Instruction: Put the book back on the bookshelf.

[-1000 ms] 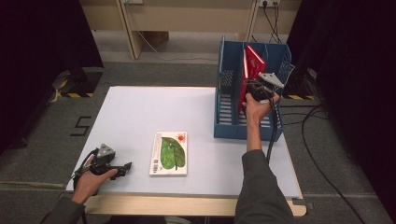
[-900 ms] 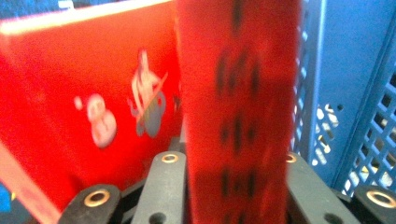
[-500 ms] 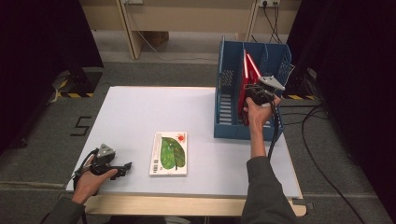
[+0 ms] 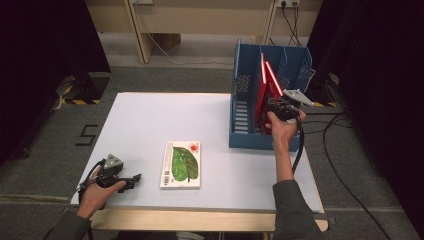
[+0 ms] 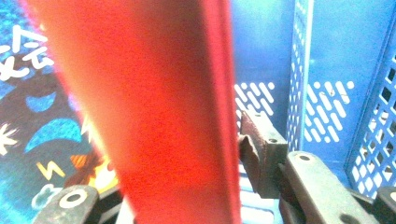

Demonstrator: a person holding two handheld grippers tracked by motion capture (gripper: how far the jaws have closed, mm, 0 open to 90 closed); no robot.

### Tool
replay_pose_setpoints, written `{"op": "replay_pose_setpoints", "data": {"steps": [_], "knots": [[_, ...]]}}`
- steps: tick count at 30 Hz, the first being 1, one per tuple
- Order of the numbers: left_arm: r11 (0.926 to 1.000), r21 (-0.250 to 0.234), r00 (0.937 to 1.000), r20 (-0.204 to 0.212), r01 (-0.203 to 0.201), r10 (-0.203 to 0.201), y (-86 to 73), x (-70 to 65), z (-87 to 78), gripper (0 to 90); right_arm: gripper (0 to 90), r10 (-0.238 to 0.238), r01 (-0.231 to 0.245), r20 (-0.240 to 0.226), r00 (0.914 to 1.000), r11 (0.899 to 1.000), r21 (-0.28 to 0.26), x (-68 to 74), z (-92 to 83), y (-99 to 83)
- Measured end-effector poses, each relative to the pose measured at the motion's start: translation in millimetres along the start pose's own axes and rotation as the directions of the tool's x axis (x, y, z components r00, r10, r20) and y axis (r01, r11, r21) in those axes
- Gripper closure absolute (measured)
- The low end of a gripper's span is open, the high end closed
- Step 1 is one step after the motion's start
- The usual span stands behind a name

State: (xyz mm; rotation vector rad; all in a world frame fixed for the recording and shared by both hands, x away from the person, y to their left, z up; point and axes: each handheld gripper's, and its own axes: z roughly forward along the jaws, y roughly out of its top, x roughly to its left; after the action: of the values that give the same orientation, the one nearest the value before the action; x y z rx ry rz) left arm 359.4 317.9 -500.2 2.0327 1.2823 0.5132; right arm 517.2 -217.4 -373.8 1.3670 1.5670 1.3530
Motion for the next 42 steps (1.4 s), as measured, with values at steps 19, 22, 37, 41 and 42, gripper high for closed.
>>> {"op": "replay_pose_setpoints", "data": {"steps": [19,22,37,41,42], "knots": [[1.0,0.002,1.0,0.001,0.0,0.0,-0.1,0.0,-0.2,15.7,64.7,-0.038,0.039,-0.063,0.9973,0.999,0.015,-2.8,-40.5,-14.4],[1.0,0.002,1.0,0.001,0.001,-0.001,-0.1,0.1,-0.2,15.6,67.8,-0.053,0.055,-0.077,0.9956,0.998,0.021,-3.7,-47.5,-17.2],[1.0,-0.003,1.0,0.0,0.002,-0.002,-0.3,0.0,0.2,15.6,72.7,-0.072,0.075,-0.089,0.9934,0.997,0.031,3.2,-31.8,-16.8],[1.0,-0.003,1.0,0.0,0.001,-0.001,-0.3,0.0,0.1,15.6,71.7,-0.075,0.079,-0.092,0.993,0.996,0.042,9.2,-20.6,-13.7],[1.0,-0.003,1.0,0.0,0.001,-0.001,-0.3,0.0,0.1,15.6,71.4,-0.068,0.072,-0.096,0.9931,0.997,0.04,10.7,-17.2,-13.2]]}}
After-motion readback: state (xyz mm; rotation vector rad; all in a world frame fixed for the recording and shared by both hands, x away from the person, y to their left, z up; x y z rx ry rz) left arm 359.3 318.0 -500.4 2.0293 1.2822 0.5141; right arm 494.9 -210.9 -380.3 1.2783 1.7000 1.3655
